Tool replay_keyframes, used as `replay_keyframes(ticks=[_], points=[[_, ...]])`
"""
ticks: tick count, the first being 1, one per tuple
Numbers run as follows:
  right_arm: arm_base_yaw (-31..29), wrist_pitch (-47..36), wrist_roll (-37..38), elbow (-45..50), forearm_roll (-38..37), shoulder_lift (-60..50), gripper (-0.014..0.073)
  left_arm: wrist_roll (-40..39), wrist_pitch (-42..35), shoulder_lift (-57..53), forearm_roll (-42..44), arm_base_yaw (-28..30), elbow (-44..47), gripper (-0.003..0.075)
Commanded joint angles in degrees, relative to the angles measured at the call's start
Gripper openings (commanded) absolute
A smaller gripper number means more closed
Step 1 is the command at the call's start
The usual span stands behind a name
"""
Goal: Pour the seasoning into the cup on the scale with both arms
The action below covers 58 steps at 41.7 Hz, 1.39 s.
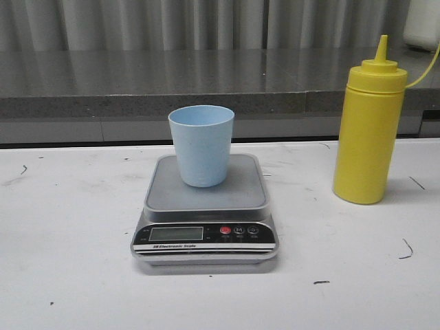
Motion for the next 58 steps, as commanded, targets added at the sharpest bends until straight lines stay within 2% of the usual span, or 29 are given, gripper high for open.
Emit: replay_keyframes(ticks=[1, 50, 56, 58], points=[[0.0, -3.4, -0.6, -1.9, -0.4, 0.2, -0.0068, -0.4, -4.6, -1.0, 0.1, 1.2, 1.5, -0.002], [0.0, -3.5, -0.6, -1.7, -0.4, -0.1, -0.0068, -0.4, -4.6, -0.9, 0.1, 0.0, 1.5, -0.002], [-4.4, -4.5, -0.6, 0.5, -0.8, -2.8, -0.0067, -0.4, -4.6, -0.9, 0.1, 0.0, 1.5, -0.002], [-6.5, -7.6, -2.0, 2.5, -0.6, -4.2, -0.0062, -0.4, -4.6, -0.9, 0.1, 0.0, 1.5, -0.002]])
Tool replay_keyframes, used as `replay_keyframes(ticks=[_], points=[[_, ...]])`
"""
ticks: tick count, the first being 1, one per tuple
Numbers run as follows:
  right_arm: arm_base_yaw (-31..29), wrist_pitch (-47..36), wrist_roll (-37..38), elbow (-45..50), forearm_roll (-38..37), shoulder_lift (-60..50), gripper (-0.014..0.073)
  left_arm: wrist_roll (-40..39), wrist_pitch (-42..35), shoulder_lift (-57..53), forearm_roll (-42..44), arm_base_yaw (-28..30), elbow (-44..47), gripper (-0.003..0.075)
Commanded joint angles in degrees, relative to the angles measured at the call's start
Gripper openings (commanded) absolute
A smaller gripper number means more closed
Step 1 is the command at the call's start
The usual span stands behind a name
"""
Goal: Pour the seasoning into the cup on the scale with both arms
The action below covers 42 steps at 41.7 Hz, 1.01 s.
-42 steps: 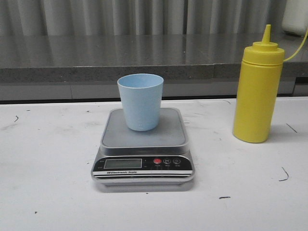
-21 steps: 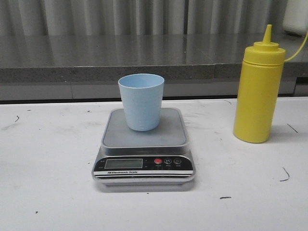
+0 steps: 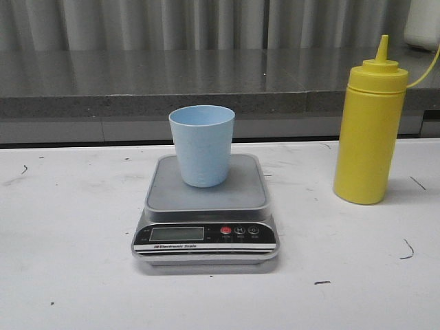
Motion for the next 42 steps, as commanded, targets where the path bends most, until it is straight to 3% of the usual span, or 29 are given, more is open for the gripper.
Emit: replay_keyframes(ticks=[1, 7, 15, 34, 42], points=[[-3.6, -7.7, -3.2, 1.8, 0.3, -2.4, -0.0062, -0.4, -4.9, -0.9, 0.1, -0.4, 1.5, -0.002], [-8.8, -17.7, -14.3, 9.9, 5.6, -9.3, -0.0065, -0.4, -4.9, -0.9, 0.1, -0.4, 1.5, -0.002], [-13.7, -28.9, -14.2, 20.9, 7.9, -19.4, -0.0068, -0.4, -4.9, -0.9, 0.1, -0.4, 1.5, -0.002], [-15.2, -57.6, -14.2, 44.5, 8.1, -30.0, -0.0068, -0.4, -4.9, -0.9, 0.1, -0.4, 1.5, -0.002], [-15.4, -56.5, -14.2, 44.5, 8.1, -30.0, -0.0068, -0.4, -4.9, -0.9, 0.1, -0.4, 1.5, -0.002]])
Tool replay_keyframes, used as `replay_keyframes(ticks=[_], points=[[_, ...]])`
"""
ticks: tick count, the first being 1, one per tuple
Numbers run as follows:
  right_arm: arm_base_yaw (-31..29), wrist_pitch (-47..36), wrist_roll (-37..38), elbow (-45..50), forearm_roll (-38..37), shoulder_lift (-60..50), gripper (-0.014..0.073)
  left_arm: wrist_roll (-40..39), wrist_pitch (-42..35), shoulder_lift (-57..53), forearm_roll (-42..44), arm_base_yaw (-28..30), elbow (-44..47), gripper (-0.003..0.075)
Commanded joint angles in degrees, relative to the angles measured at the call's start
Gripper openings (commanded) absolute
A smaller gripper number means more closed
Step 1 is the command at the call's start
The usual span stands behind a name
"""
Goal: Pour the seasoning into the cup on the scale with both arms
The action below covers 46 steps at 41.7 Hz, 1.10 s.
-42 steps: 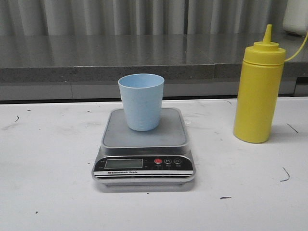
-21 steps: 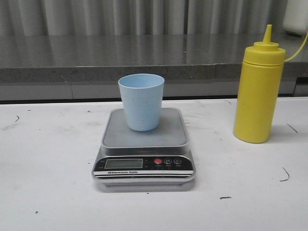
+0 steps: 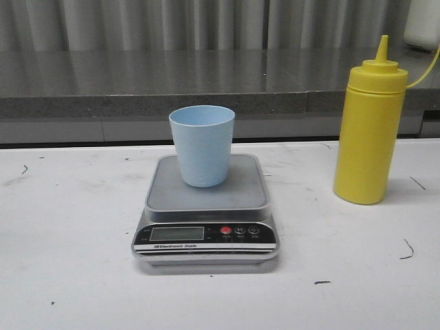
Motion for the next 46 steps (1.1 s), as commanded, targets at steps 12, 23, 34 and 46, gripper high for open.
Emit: replay_keyframes(ticks=[12, 23, 34, 46], points=[[-0.3, -6.2, 0.2, -0.3, 1.4, -0.9, -0.0068, -0.4, -4.9, -0.9, 0.1, -0.3, 1.5, -0.002], [-0.3, -6.7, 11.4, -0.3, -3.5, -0.9, -0.0068, -0.4, -4.9, -0.9, 0.1, -0.3, 1.5, -0.002], [-0.3, -6.7, 11.2, -0.3, -3.5, -0.9, -0.0068, -0.4, -4.9, -0.9, 0.1, -0.3, 1.5, -0.002], [-0.3, -6.7, 11.2, -0.3, -3.5, -0.9, -0.0068, -0.4, -4.9, -0.9, 0.1, -0.3, 1.5, -0.002]])
